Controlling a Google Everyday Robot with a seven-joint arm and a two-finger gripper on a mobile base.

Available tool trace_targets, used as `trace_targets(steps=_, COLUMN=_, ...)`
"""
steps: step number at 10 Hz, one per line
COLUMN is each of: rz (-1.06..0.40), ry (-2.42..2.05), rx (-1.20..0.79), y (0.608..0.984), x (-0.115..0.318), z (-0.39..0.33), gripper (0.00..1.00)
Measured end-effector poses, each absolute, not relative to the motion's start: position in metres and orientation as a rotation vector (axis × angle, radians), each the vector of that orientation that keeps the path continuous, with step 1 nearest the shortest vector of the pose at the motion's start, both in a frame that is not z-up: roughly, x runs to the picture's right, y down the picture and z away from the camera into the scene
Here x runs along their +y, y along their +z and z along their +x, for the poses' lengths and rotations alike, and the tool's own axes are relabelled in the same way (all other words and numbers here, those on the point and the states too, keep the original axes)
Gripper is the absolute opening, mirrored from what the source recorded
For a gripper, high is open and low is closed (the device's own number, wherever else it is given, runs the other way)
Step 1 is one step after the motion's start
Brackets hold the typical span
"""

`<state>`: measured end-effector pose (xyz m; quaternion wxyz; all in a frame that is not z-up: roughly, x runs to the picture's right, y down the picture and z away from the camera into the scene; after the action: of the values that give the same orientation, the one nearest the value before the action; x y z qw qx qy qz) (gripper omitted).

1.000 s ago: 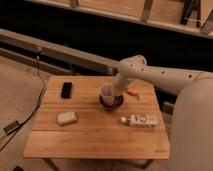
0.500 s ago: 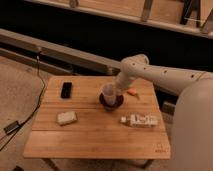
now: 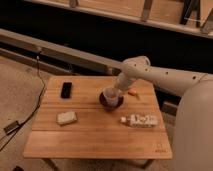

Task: Place the ceramic cup in the ceramic bowl

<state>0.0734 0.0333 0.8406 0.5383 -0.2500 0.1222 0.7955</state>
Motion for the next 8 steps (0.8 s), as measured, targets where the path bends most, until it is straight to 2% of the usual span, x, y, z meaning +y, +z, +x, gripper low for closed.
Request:
trace_targets(steps=3, rz=-0.586, ry=1.887, rx=0.287, y=0.830, x=0.031, z=0.076, gripper=0.73)
trace_targets(steps=8, rz=-0.510, ry=1.790, rx=0.286, y=0.771, x=0.007, z=0.074, gripper=0.73)
